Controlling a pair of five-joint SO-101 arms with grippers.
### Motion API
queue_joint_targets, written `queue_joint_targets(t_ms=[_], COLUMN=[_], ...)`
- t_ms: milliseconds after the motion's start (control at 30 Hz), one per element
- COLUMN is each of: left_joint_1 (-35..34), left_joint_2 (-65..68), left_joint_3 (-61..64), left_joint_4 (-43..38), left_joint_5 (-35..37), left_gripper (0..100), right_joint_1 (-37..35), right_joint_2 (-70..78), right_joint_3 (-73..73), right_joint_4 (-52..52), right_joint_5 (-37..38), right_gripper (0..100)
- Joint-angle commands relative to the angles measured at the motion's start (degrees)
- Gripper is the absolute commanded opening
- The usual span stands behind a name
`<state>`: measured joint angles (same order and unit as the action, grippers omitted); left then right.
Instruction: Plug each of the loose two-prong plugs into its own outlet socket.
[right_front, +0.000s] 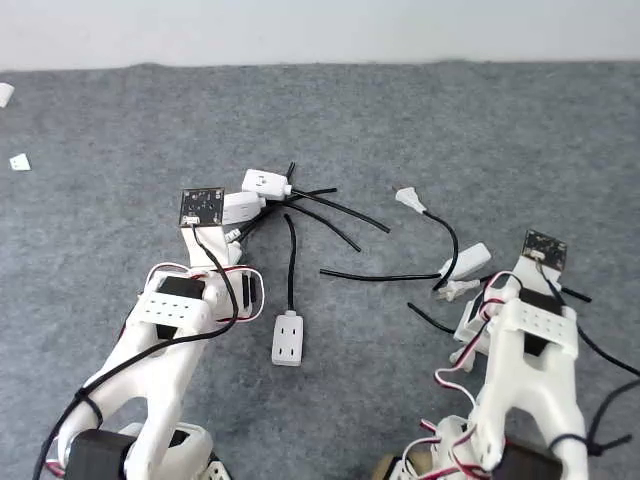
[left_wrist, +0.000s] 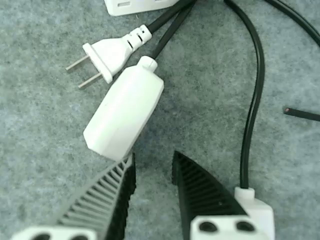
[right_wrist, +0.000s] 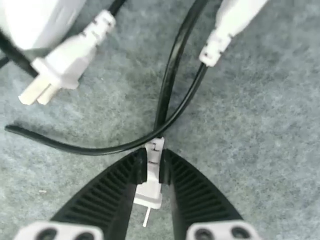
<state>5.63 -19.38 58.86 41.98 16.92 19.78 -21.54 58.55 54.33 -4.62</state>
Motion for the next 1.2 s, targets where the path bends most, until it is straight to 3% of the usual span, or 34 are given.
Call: queue_joint_targets(t_ms=[0, 333, 533, 733, 1167], left_joint_1=[-0.35, -0.35, -0.26, -0.26, -0.26], left_joint_2=[0.0, 0.0, 0.0, 0.0, 0.0], left_joint_3=[-2.24, -2.24, -2.24, -2.24, -2.24], left_joint_4=[0.18, 0.09, 0.0, 0.0, 0.0], left_joint_5=[0.44, 0.44, 0.44, 0.44, 0.44], left_gripper=[11, 11, 11, 11, 11], right_joint_1=[0.13, 2.15, 1.89, -1.71, -1.01], right_joint_2=[0.48, 0.4, 0.84, 0.92, 1.01], right_joint_3=[-1.76, -1.85, -1.85, -3.08, -3.08], right_joint_4=[0.4, 0.57, 0.22, -0.13, -0.22], right_joint_5=[0.79, 0.53, -0.35, -8.53, -8.88], right_gripper=[5.2, 12.6, 12.5, 12.5, 12.5])
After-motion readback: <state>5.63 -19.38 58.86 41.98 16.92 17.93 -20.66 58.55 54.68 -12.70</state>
